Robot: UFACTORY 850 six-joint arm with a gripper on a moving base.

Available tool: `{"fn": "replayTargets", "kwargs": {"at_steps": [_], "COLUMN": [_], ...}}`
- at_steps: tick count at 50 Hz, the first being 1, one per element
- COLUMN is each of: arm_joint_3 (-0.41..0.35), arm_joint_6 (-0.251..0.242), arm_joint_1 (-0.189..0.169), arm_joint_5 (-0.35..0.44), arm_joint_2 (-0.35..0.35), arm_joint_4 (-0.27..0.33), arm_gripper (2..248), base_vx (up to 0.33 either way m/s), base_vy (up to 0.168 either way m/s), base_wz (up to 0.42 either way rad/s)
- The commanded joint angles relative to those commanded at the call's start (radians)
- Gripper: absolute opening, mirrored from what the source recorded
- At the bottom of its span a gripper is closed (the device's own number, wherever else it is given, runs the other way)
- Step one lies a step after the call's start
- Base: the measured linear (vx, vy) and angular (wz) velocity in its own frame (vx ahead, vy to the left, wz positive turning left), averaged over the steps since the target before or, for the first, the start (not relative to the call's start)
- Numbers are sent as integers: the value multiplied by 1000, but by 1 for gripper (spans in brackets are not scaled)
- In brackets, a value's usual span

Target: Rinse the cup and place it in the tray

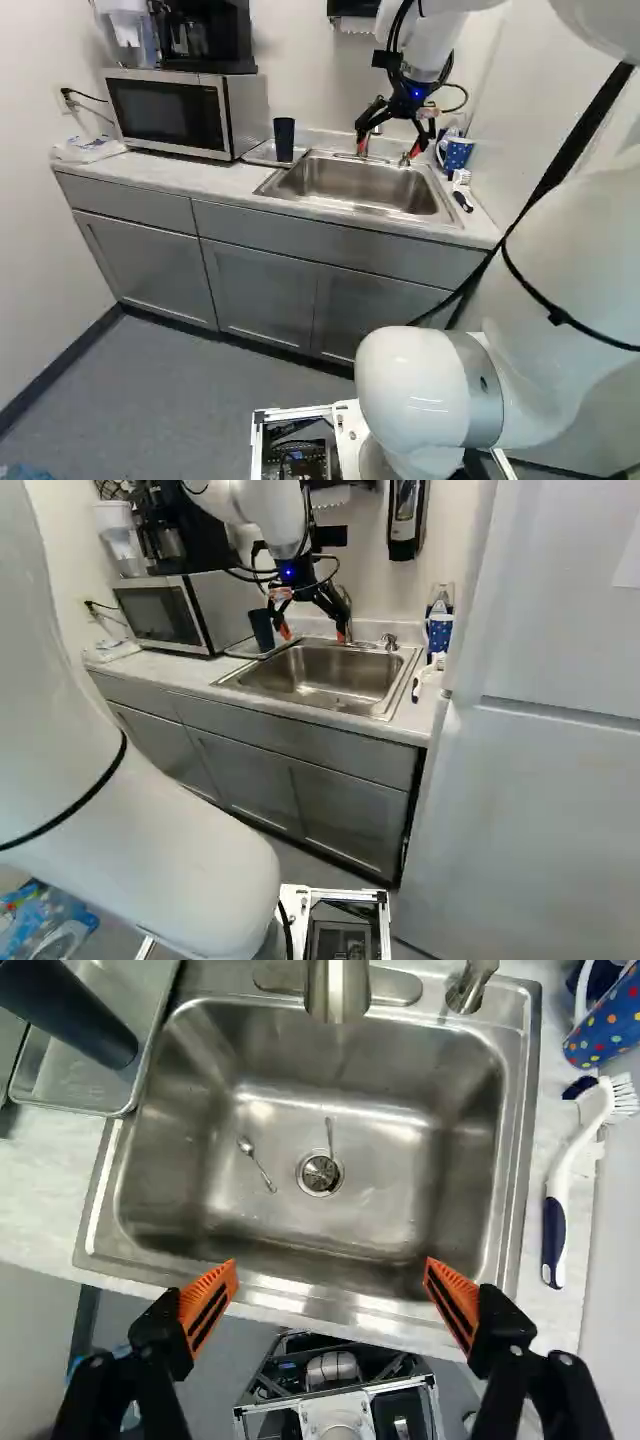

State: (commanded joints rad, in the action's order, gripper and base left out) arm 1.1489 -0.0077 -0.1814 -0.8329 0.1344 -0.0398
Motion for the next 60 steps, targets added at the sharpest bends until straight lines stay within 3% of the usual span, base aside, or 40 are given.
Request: {"fn": "replayTargets", "kwargs": {"at_steps": [23,60], "arm_joint_3": [0,0], "arm_joint_6": [0,0], "arm_joint_1": [0,0], "arm_joint_5": [0,0], "arm_joint_2": [0,0], "arm_joint_4": [0,0], "arm_gripper": [247,247], "base_vx": [-12,-126], "base_vy": [121,135], "base_wz": [-21,-225]}}
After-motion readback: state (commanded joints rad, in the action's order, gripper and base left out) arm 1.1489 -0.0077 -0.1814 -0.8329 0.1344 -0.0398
